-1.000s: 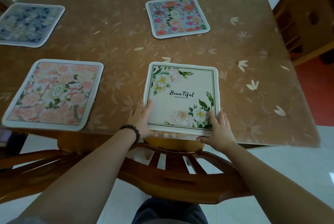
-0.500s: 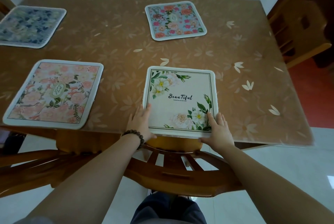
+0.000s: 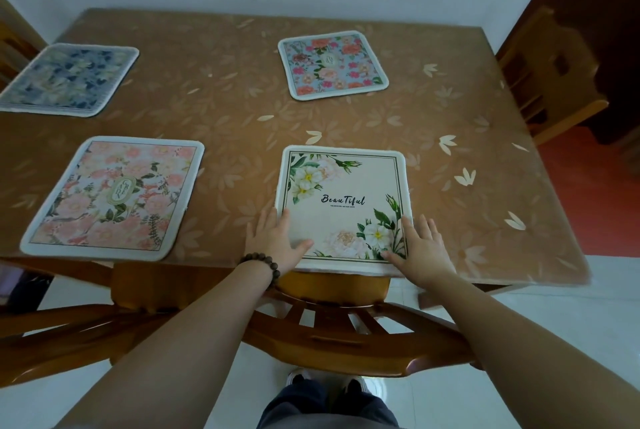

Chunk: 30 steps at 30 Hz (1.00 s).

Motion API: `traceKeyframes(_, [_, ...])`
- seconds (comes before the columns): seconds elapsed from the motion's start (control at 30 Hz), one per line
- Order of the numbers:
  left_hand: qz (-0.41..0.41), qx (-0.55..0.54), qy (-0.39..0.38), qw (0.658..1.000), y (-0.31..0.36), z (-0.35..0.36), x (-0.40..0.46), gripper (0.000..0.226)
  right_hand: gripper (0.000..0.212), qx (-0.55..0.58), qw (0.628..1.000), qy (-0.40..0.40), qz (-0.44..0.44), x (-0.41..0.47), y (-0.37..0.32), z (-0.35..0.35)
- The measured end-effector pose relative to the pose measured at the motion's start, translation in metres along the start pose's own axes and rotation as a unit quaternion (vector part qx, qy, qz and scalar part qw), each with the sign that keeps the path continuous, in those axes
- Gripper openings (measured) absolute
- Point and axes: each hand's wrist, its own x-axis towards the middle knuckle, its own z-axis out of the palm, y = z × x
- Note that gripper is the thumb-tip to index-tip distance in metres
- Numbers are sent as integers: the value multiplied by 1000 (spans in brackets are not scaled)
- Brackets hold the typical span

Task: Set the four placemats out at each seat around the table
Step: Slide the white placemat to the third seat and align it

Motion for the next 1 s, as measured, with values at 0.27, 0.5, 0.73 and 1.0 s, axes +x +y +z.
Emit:
traceKeyframes(0.27, [18,17,74,997,35,-37,-2,75,71,-8,996,93,5,-1,-8,-48])
traceKeyframes(0.5, [87,22,98,991,86,-48,2,78,66,-19,991,126,43,-15,3,-68])
traceKeyframes(0.73, [155,28,92,983,155,-44,5,74,58,7,982,169,88,-37,43,-95])
traceKeyframes(1.0, [199,57,106,973,245,-22,1,75,55,38,974,190,115,-55,126,-121])
